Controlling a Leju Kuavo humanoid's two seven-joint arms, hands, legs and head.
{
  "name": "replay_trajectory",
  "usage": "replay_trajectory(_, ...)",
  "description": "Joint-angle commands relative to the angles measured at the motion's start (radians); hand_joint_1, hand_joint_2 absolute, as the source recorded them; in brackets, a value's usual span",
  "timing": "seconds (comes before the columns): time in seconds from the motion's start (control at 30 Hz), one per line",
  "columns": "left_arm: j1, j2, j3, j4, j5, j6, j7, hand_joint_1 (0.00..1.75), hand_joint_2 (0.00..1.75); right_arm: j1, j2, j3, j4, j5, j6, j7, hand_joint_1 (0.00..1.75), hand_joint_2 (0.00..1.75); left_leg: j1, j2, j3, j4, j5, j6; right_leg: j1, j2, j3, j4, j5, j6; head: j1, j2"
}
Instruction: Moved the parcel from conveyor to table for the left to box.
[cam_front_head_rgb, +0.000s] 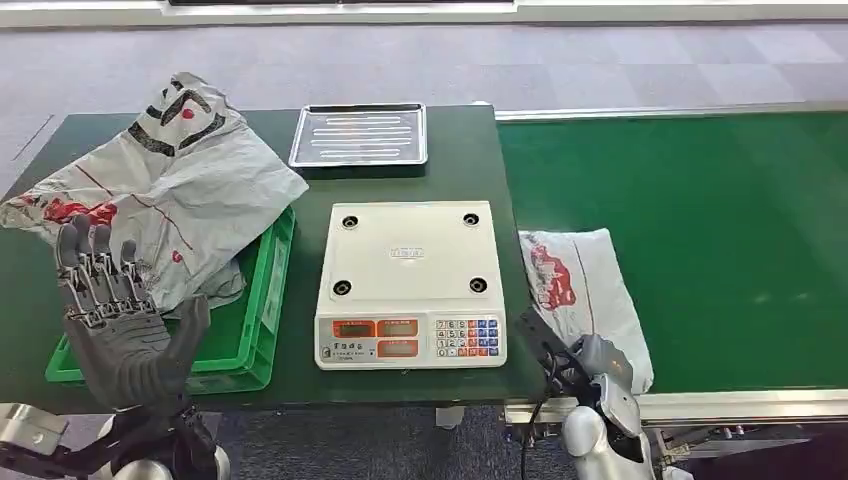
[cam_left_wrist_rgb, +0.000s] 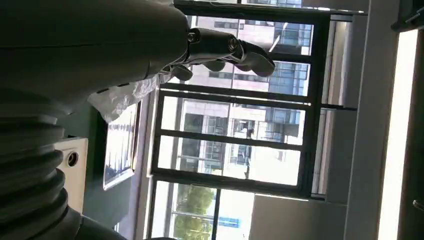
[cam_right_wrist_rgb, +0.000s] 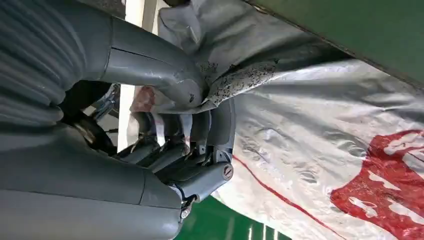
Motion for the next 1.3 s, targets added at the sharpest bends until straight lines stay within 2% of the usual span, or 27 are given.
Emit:
replay_trajectory(0.03,-0.035,-0.026,0.049,0.029,-0.002,-0.008,0.008,0.0,1.75,-0.002,-0.027,0.019,-0.006,-0.002,0.004,0.006,1.75,1.75,0.0,0.0,0.002,-0.001,-0.001,0.0,0.0,-0.002,0.002,-0.001,-0.001,0.0,0.0,0.0)
replay_trajectory(0.3,-0.042,-0.029,0.07,0.019,0.004,0.005,0.014,0.0,1.75,0.013,-0.015,0.012,-0.113,0.042,-0.068,0.032,1.75,1.75,0.0,0.001,0.001,0.0,-0.001,0.001,0.0,-0.002,0.002,0.0,-0.001,0.0,0.0,0.0)
replay_trajectory(0.33,-0.031,-0.031,0.077,0.005,0.007,0.012,0.014,0.0,1.75,0.008,-0.001,-0.004,-0.153,0.065,-0.18,0.027,1.75,1.75,0.0,0.001,0.003,-0.002,-0.001,0.001,0.001,-0.002,0.004,-0.002,-0.001,0.0,0.0,0.0)
replay_trajectory(0.37,-0.02,-0.032,0.081,-0.008,0.011,0.015,0.013,0.0,1.75,0.005,0.009,-0.016,-0.192,0.067,-0.219,0.02,1.75,1.75,0.0,0.001,0.003,-0.002,-0.001,0.001,0.001,-0.002,0.004,-0.002,-0.001,0.0,0.0,0.0)
replay_trajectory(0.4,-0.008,-0.033,0.088,-0.022,0.023,0.021,0.007,0.0,1.75,0.0,0.022,-0.031,-0.268,0.075,-0.428,-0.049,1.75,1.75,0.0,0.001,0.001,0.0,-0.001,0.001,0.0,-0.002,0.001,0.0,-0.001,0.0,0.0,0.0)
replay_trajectory(0.43,-0.003,-0.031,0.092,-0.027,0.039,0.022,-0.003,0.0,1.75,-0.001,0.027,-0.033,-0.371,0.084,-0.562,-0.138,1.75,1.75,-0.001,0.002,0.0,0.001,-0.001,0.001,-0.001,0.0,-0.001,0.001,-0.001,0.0,0.0,0.0)
replay_trajectory(0.47,-0.006,-0.029,0.091,-0.023,0.046,0.02,-0.008,0.0,1.75,-0.007,0.033,-0.028,-0.453,0.063,-0.624,-0.198,1.75,1.75,-0.001,0.003,0.0,0.0,-0.001,0.001,-0.001,0.0,0.0,0.001,-0.001,0.0,0.0,0.0)
replay_trajectory(0.5,-0.029,-0.027,0.079,0.013,0.058,0.013,-0.014,0.0,1.75,-0.021,0.047,-0.013,-0.526,0.025,-0.84,-0.358,1.75,1.75,-0.002,0.005,0.0,0.002,-0.003,0.001,-0.001,0.001,-0.002,0.003,-0.002,0.0,0.0,0.0)
replay_trajectory(0.53,-0.046,-0.025,0.068,0.038,0.062,0.011,-0.017,0.0,1.75,-0.04,0.1,-0.052,-0.598,-0.024,-0.845,-0.481,1.75,1.75,-0.002,0.003,-0.002,0.001,-0.001,0.001,-0.002,0.001,-0.002,0.002,-0.001,0.0,0.0,0.0)
replay_trajectory(0.57,-0.071,-0.024,0.052,0.075,0.064,0.018,-0.027,0.0,1.75,-0.06,0.14,-0.064,-0.628,0.001,-0.845,-0.559,1.75,1.75,-0.002,0.003,-0.003,0.002,-0.002,0.001,-0.002,0.0,-0.004,0.004,-0.002,0.0,0.0,0.0)
replay_trajectory(0.6,-0.09,-0.023,0.041,0.103,0.067,0.023,-0.034,0.0,1.75,-0.095,0.182,-0.096,-0.674,-0.086,-0.845,-0.69,1.75,1.75,-0.002,0.003,-0.001,0.002,-0.002,0.001,-0.002,0.0,-0.002,0.003,-0.002,0.0,0.0,0.0)
replay_trajectory(0.63,-0.112,-0.018,0.025,0.136,0.072,0.032,-0.044,0.0,1.75,-0.138,0.182,-0.097,-0.709,-0.12,-0.845,-0.756,1.75,1.75,-0.002,0.001,-0.003,0.002,-0.001,0.001,-0.003,-0.002,-0.003,0.004,-0.002,0.0,0.0,0.0)
replay_trajectory(0.8,-0.137,-0.007,0.004,0.169,0.093,0.041,-0.058,0.0,1.75,-0.213,0.182,-0.084,-0.758,-0.2,-0.845,-0.885,1.75,1.75,-0.001,0.001,0.0,0.001,0.0,0.0,-0.002,-0.002,-0.002,0.002,-0.001,0.0,0.0,0.0)
replay_trajectory(0.9,-0.132,-0.004,0.001,0.171,0.106,0.043,-0.064,0.0,1.75,-0.224,0.182,-0.049,-0.787,-0.215,-0.845,-0.926,1.75,1.75,-0.001,-0.001,0.0,0.001,0.001,0.001,-0.001,-0.004,0.0,0.001,-0.001,0.0,0.0,0.0)
replay_trajectory(1.0,-0.125,0.0,-0.001,0.173,0.115,0.044,-0.073,0.0,1.75,-0.226,0.182,0.012,-0.751,-0.184,-0.845,-0.945,1.75,1.75,-0.001,0.002,0.001,0.0,0.0,0.001,-0.001,-0.001,0.0,0.001,-0.001,0.0,0.0,0.0)
replay_trajectory(1.03,-0.104,0.0,-0.006,0.152,0.121,0.046,-0.082,0.0,1.75,-0.226,0.182,0.161,-0.736,-0.019,-0.845,-0.797,1.75,1.75,-0.001,0.003,0.001,0.0,0.0,0.001,-0.001,0.001,0.0,0.001,0.0,0.0,0.0,0.0)
replay_trajectory(1.1,-0.134,0.011,-0.006,0.185,0.129,0.049,-0.08,0.0,1.75,-0.235,0.177,0.194,-0.708,0.017,-0.845,-0.757,1.75,1.75,-0.001,0.008,0.003,-0.001,-0.001,0.0,-0.002,0.005,0.0,0.001,0.0,0.0,0.0,0.0)
replay_trajectory(1.13,-0.123,0.009,-0.014,0.174,0.133,0.046,-0.089,0.0,1.75,-0.243,0.182,0.163,-0.628,-0.035,-0.845,-0.831,1.75,1.75,-0.001,0.007,0.002,0.0,-0.001,0.0,-0.002,0.004,0.0,0.001,0.0,0.0,0.0,0.0)
replay_trajectory(1.17,-0.125,0.038,-0.005,0.172,0.16,0.042,-0.085,0.0,1.75,-0.234,0.182,0.188,-0.502,-0.09,-0.845,-0.901,1.75,1.75,-0.001,0.005,0.001,0.0,0.0,0.0,-0.002,0.003,0.0,0.001,0.001,0.0,0.0,0.0)
replay_trajectory(1.2,-0.128,0.094,-0.104,0.167,0.214,0.146,-0.095,0.0,1.75,-0.255,0.182,0.211,-0.415,-0.079,-0.845,-0.89,1.75,1.75,0.0,0.008,0.004,-0.002,-0.001,0.0,-0.001,0.004,0.002,-0.001,0.001,-0.001,0.0,0.0)
replay_trajectory(1.27,-0.127,0.057,-0.063,0.18,0.176,0.093,-0.091,0.0,1.75,-0.316,0.172,0.259,-0.215,0.007,-0.845,-0.84,1.75,1.75,0.001,0.008,0.007,-0.004,0.0,0.0,0.0,0.005,0.005,-0.004,0.003,-0.001,0.0,0.0)
replay_trajectory(1.3,-0.131,0.044,-0.051,0.19,0.165,0.067,-0.086,0.0,1.75,-0.349,0.154,0.302,-0.104,-0.024,-0.845,-0.818,1.75,1.75,0.001,0.011,0.007,-0.003,0.0,0.0,0.001,0.008,0.004,-0.003,0.003,0.0,0.0,0.0)
